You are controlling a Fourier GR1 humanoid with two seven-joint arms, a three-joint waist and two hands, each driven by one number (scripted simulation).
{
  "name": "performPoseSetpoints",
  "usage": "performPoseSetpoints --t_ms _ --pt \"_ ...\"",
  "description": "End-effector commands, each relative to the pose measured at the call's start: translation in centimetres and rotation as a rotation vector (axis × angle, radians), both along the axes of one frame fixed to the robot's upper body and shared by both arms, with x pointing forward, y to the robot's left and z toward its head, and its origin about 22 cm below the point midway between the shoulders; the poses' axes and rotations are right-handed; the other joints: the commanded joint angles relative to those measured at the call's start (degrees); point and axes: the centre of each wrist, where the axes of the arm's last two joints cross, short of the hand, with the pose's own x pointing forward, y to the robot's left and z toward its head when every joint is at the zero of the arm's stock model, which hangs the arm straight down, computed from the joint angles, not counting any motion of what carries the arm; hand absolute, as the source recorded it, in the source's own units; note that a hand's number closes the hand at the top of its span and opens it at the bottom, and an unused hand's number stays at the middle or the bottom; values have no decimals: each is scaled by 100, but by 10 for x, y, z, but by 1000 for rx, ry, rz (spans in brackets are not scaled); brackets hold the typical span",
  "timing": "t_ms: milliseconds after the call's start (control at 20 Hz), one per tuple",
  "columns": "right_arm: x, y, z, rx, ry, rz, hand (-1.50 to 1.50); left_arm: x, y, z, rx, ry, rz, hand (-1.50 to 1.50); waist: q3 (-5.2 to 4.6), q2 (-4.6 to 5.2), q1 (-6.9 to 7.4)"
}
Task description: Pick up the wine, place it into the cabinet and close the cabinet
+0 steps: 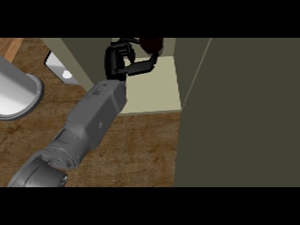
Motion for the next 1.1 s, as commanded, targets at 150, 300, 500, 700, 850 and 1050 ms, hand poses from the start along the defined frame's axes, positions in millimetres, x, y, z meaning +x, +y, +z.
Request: performPoseSetpoints --t_ms 150,300,500,700,850,1050 --pt "-5 -5 -1 32 -6 10 -150 -6 4 -14 64 34 33 -150 -10 -4 70" --pt "-14 -5 0 28 -34 21 -150 1 21 -8 94 41 64 -150 -9 17 0" --pt "-4 2 2 29 -29 17 -150 -7 20 -22 127 59 61 -150 -16 40 6" --pt "-15 5 12 38 -28 34 -150 -4 16 -15 177 64 67 -150 -19 36 -48" --pt "-9 -6 6 26 -43 16 -150 -5 24 -20 183 74 76 -150 -11 38 -37" --pt "-6 0 8 19 -30 54 -150 -16 14 -37 144 42 104 -150 -17 73 -107"
